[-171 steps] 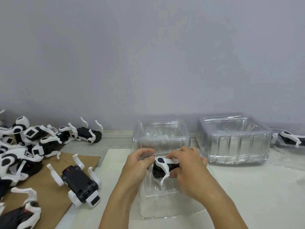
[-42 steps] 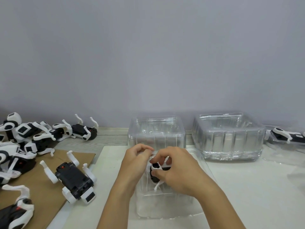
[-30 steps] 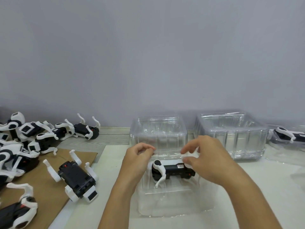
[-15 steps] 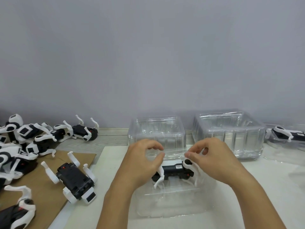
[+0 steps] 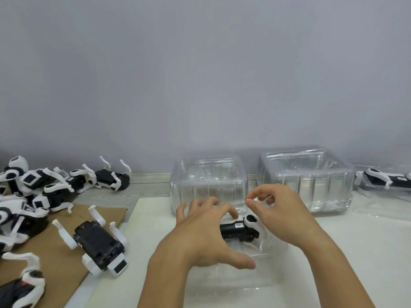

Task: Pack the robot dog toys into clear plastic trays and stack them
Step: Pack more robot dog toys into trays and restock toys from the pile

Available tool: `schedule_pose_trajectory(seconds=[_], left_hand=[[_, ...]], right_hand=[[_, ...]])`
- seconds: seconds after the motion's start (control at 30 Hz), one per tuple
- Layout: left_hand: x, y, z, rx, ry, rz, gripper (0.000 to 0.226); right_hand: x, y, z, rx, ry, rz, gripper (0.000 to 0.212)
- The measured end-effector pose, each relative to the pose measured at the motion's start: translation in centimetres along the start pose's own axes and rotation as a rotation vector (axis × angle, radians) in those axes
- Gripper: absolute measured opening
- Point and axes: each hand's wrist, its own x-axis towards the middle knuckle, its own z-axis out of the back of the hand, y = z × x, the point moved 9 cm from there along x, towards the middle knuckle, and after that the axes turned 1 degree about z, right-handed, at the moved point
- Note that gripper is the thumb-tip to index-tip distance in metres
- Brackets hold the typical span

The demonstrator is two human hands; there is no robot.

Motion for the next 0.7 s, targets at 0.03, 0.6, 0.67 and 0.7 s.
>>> schedule_pose_trajectory(seconds=[0.03,0.6,0.67,0.7], left_hand=[[0.0,-0.1,0.1,-0.004,-0.004,-0.005,0.077],[-2.5,-4.4,6.3,0.097,-0.506,-0.274,0.092],[-2.5,-4.6,6.5,0.129,-0.539,-0.289,0.088],[-2.5,-4.6,6.5,0.137,-0.552,-0.296,0.085]], right_hand=[[0.0,0.0,-0.1,0.003,0.0,0.001,0.012],[-1.2,3.0,5.2,0.364,-0.061,0.079,0.063],[-1.2,3.1,5.4,0.41,-0.108,0.115,0.056],[-1.2,3.2,5.4,0.426,-0.128,0.133,0.055]])
